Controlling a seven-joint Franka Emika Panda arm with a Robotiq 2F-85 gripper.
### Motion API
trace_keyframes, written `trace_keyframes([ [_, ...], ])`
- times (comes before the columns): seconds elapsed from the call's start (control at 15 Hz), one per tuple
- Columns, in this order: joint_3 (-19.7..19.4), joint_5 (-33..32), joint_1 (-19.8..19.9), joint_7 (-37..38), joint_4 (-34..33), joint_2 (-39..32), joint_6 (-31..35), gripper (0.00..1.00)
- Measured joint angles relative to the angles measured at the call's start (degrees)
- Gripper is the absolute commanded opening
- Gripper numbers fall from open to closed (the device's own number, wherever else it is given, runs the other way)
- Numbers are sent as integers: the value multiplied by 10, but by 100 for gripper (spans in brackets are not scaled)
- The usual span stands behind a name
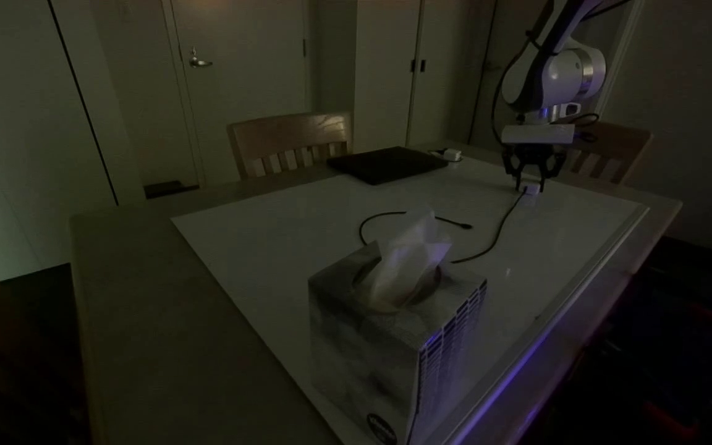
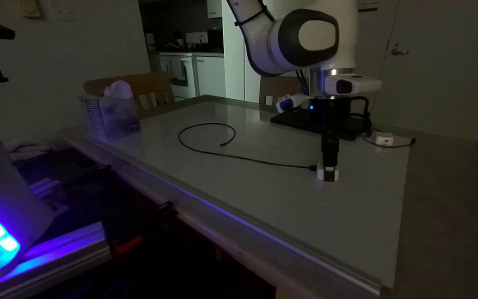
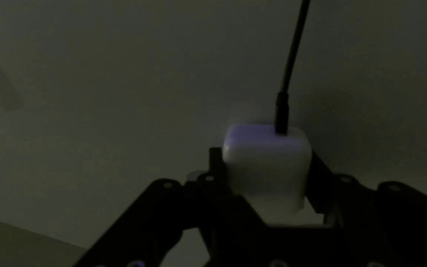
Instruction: Unwind the charging cable
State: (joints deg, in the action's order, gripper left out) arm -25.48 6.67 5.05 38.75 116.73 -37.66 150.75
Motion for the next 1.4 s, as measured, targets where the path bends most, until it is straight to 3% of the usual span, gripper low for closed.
trace_keyframes([
  [0.07,0,0,0,2,-2,0,-3,78],
  [0.27,1,0,1,2,-3,-1,-7,99],
  [0.6,5,0,-1,2,6,6,-15,100],
  [0.93,14,-27,-17,-8,55,66,-26,100],
  [1.4,80,-61,-23,-135,137,158,-26,100],
])
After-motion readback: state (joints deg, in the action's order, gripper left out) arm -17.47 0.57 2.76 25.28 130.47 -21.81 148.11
